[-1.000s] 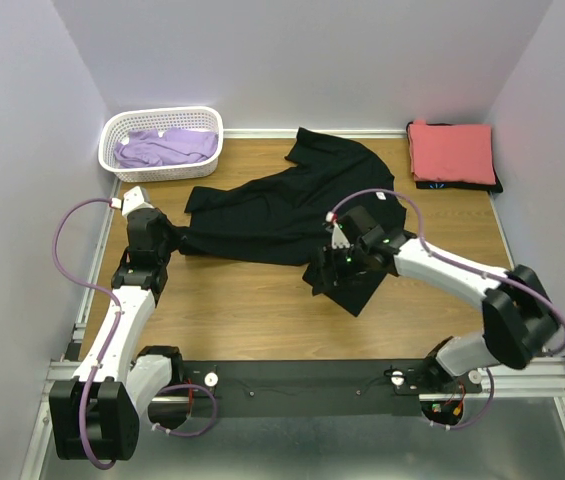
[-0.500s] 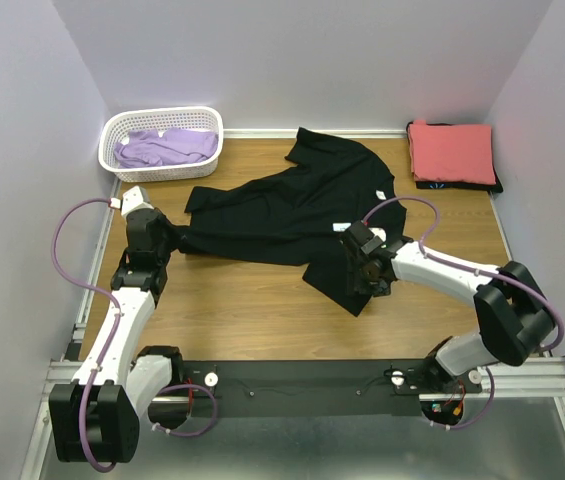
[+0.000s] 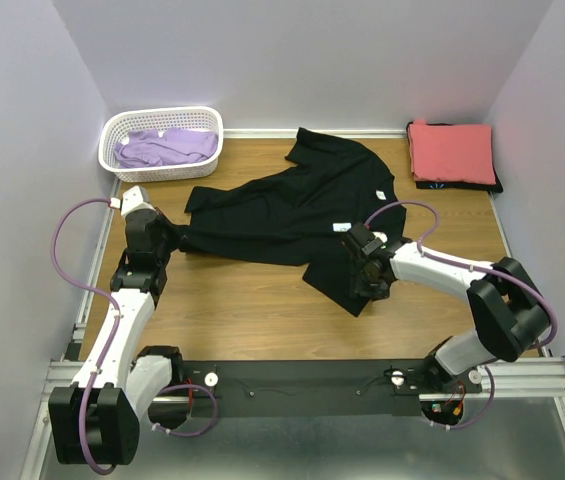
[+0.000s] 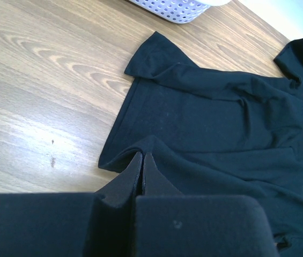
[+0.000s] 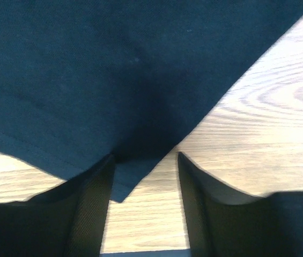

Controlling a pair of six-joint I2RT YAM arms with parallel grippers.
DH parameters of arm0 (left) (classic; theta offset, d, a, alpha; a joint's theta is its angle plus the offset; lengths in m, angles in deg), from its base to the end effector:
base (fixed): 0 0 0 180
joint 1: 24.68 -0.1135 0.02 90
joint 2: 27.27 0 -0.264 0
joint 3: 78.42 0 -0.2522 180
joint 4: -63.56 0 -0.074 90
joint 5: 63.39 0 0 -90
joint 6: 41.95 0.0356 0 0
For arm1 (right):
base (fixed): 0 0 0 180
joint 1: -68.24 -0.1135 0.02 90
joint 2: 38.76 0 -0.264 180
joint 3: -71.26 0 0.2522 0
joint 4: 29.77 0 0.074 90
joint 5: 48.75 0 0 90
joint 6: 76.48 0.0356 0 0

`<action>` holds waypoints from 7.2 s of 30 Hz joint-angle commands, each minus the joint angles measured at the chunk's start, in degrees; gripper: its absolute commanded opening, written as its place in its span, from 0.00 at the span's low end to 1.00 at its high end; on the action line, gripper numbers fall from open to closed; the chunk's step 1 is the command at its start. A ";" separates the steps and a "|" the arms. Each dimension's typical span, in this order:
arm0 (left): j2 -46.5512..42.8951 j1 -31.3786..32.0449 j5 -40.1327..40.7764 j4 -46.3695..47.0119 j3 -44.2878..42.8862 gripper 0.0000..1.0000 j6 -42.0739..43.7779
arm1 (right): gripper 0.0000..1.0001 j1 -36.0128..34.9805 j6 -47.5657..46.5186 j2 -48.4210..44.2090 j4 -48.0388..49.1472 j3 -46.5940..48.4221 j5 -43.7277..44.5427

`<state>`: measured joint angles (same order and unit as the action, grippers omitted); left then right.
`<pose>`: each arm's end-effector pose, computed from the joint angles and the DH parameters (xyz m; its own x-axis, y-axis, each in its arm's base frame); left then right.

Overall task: Fold and stack the t-shirts
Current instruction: Flatten the tshirt out, then fold the tshirt

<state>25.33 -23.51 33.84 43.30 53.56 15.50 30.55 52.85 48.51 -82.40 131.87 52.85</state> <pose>0.2103 0.0002 0.2572 -0.3035 -0.5277 -0.7934 -0.3051 0.8426 -0.4437 0.2046 0.1490 0.1571 -0.9623 0.0411 -0.2690 0.0524 0.9980 -0.0350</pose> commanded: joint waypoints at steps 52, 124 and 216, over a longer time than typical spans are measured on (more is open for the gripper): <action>-10.67 -0.03 -16.10 -7.38 -61.36 0.00 10.31 | 0.00 10.80 -54.97 -23.27 12.33 76.37 20.06; 44.61 -0.73 0.25 -2.38 -35.27 0.00 3.73 | 0.00 22.66 -41.80 9.69 24.82 26.45 9.85; 47.16 -2.12 6.14 -2.37 -29.63 0.00 3.37 | 0.00 24.07 -26.32 7.13 1.26 29.17 3.35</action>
<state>72.71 -23.81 36.96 40.28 24.84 18.08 54.11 26.98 56.79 -78.38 158.49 56.80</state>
